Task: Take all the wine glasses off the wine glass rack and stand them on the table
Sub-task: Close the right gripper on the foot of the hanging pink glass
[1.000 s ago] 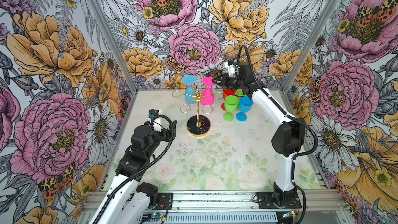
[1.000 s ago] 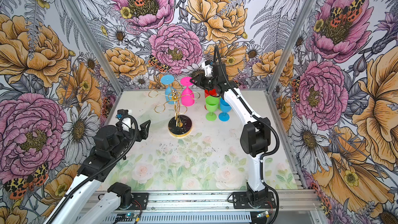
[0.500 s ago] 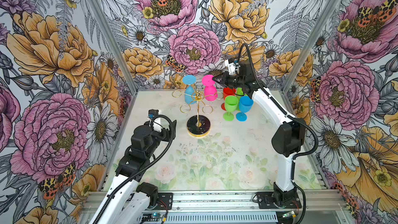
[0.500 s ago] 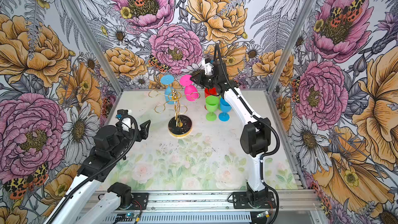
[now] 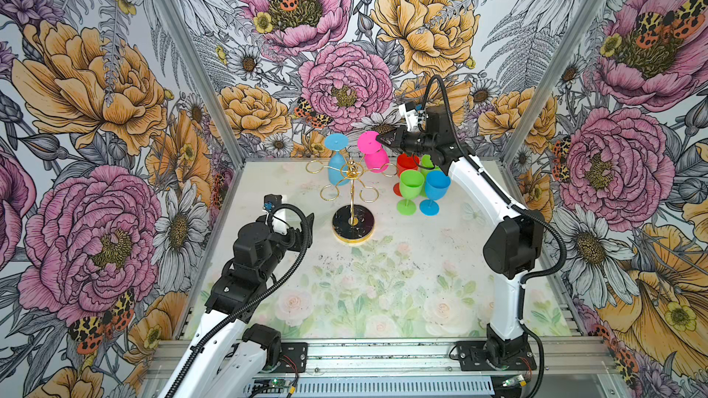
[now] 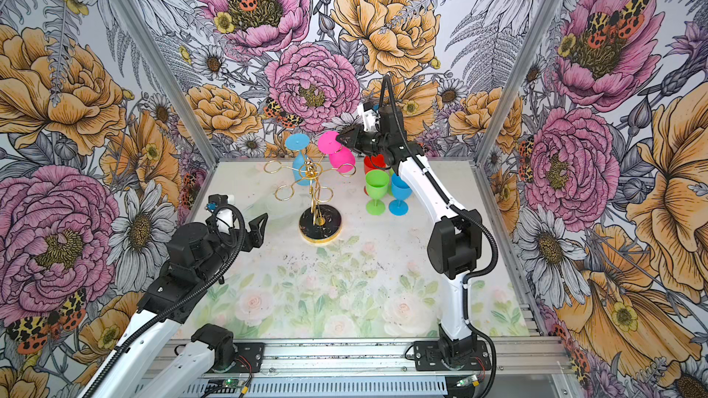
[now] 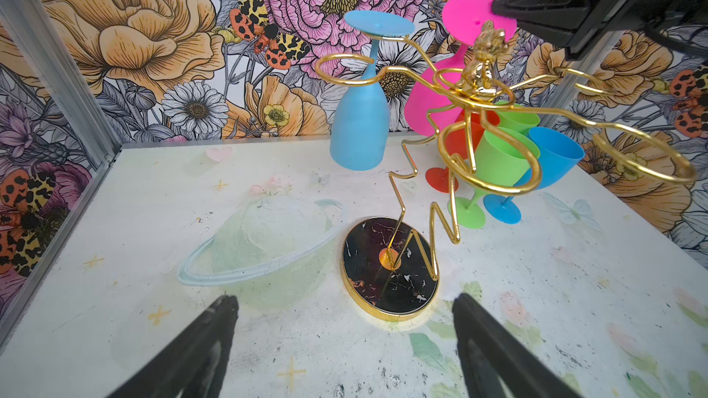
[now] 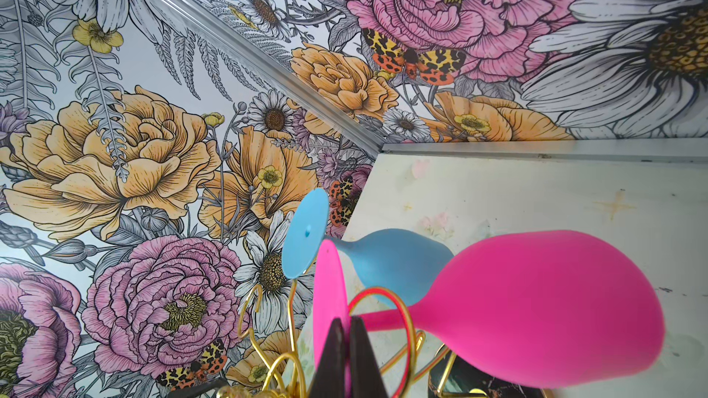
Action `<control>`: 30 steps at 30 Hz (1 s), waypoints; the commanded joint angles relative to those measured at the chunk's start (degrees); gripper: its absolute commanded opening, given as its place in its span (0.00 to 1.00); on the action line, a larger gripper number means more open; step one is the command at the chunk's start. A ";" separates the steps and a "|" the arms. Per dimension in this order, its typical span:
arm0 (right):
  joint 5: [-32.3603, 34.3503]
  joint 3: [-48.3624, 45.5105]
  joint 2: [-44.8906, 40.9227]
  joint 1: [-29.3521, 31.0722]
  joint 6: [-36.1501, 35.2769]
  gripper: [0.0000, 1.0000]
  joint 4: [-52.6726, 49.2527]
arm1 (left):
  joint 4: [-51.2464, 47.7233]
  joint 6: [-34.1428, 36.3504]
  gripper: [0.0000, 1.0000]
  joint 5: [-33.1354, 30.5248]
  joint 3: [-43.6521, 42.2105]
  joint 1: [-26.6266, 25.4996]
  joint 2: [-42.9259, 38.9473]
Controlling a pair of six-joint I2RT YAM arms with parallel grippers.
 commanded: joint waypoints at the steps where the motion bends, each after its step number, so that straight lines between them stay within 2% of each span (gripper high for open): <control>1: -1.58 0.05 -2.84 0.29 -0.59 0.00 -0.25 | 1.31 -0.61 0.90 0.10 -0.80 0.51 -0.52; 30: -5.22 -5.83 -7.75 0.95 -0.57 0.00 0.09 | 1.66 -1.09 0.90 0.03 -1.06 0.50 -0.60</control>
